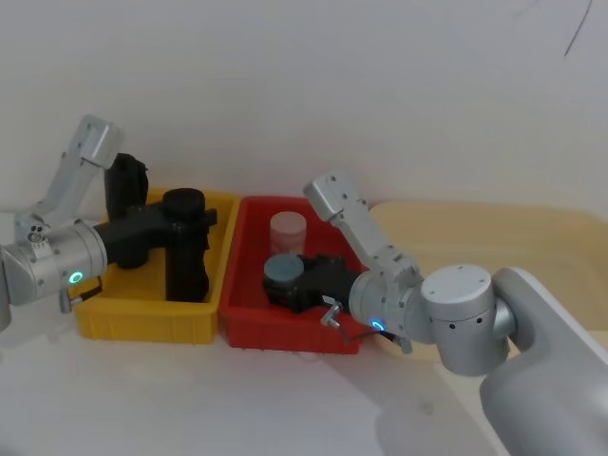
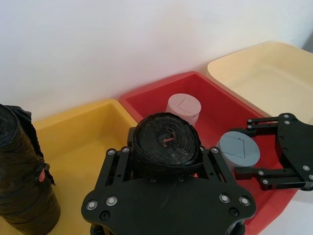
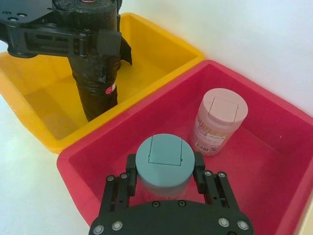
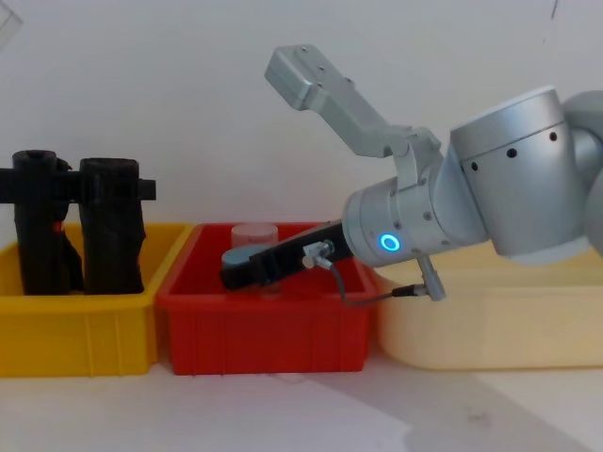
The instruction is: Pick up the garbage bag with the one hand and transfer it to the other hand.
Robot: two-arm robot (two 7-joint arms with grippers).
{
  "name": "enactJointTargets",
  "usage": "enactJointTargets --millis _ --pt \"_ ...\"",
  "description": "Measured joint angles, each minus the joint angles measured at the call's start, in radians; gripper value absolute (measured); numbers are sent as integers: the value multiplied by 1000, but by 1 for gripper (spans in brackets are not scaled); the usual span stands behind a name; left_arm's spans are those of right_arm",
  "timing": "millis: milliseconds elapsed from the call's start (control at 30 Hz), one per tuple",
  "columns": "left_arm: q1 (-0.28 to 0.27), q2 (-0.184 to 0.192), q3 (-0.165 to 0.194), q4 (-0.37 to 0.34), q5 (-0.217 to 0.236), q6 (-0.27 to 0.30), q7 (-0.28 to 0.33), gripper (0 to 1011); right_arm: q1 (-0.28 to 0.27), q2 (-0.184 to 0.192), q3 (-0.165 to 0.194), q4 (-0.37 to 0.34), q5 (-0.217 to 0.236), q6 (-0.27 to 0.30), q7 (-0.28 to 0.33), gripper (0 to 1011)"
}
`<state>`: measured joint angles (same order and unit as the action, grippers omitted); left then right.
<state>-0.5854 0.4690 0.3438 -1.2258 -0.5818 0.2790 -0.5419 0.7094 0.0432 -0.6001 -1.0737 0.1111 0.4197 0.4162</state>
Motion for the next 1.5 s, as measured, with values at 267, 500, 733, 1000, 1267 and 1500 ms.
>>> enactJointTargets --millis 267,500,733,1000,1267,1500 --pt "0 0 0 0 0 0 0 523 0 0 0 0 0 1 1 660" --pt "0 0 0 0 0 -1 0 523 -2 0 0 -3 0 2 1 660" --pt "-4 -7 0 -1 -5 -23 -6 523 -12 8 6 -35 -7 -12 -7 660" --pt "-29 -15 -3 -22 -16 -60 -23 523 -22 23 42 -123 7 -19 -11 660" --pt "-79 -12 -8 -61 -28 -67 -42 523 -19 39 98 -212 59 7 8 660" --pt "-165 -11 3 -47 -34 -60 -86 523 -10 68 164 -286 102 33 16 660"
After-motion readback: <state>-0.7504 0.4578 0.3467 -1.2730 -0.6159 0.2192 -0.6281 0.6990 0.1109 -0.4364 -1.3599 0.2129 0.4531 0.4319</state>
